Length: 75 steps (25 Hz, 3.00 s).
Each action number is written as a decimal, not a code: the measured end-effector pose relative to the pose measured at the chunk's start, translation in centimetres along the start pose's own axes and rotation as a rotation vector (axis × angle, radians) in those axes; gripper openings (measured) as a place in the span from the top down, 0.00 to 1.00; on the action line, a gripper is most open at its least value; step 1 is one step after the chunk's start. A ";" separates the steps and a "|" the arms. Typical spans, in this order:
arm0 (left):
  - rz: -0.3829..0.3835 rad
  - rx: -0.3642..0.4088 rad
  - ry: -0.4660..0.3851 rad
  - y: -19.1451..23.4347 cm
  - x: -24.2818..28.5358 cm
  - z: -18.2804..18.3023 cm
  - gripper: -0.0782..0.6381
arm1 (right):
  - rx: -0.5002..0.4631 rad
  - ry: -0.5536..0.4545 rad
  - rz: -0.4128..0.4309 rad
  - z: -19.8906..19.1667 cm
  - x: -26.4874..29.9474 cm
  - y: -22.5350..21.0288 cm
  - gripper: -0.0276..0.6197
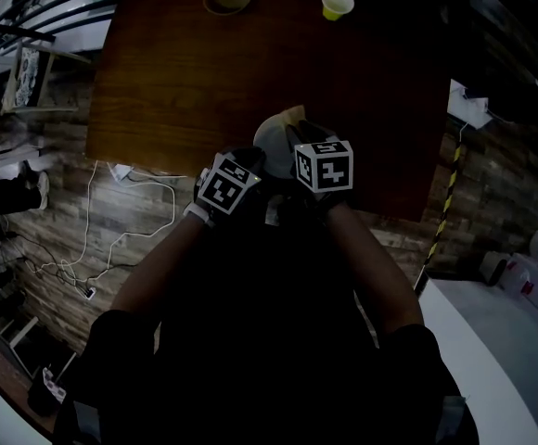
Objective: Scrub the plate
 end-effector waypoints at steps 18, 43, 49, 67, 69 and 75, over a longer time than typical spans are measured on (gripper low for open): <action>-0.017 -0.030 -0.058 -0.4 -1.1 -0.3 0.84 | 0.074 -0.031 0.030 0.5 -1.2 1.5 0.77; -0.026 -0.048 -0.021 -0.6 -0.2 -0.8 0.84 | 0.239 -0.031 0.074 -2.8 -2.7 -2.0 0.77; 0.000 -0.057 -0.010 -0.8 -0.3 -0.4 0.84 | 0.270 -0.063 0.011 -3.2 -4.9 -3.8 0.77; -0.047 -0.013 -0.034 -2.1 -1.6 -2.3 0.84 | 0.140 0.086 0.280 -2.4 1.2 5.8 0.77; -0.050 -0.007 -0.028 -2.2 -1.5 -2.6 0.84 | 0.150 0.092 0.285 -2.9 1.3 5.8 0.77; -0.048 -0.003 -0.012 -2.3 -0.9 -2.7 0.84 | 0.215 0.075 0.248 -3.7 0.5 4.4 0.77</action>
Point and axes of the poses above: the fingertips, and each gripper's own axes: x forward along the fingers, y to its left, z out of its top, the point moved 9 cm from there along -x, backward along the fingers, and after that the axes turned 2 degrees about x, right-handed, at the moved point
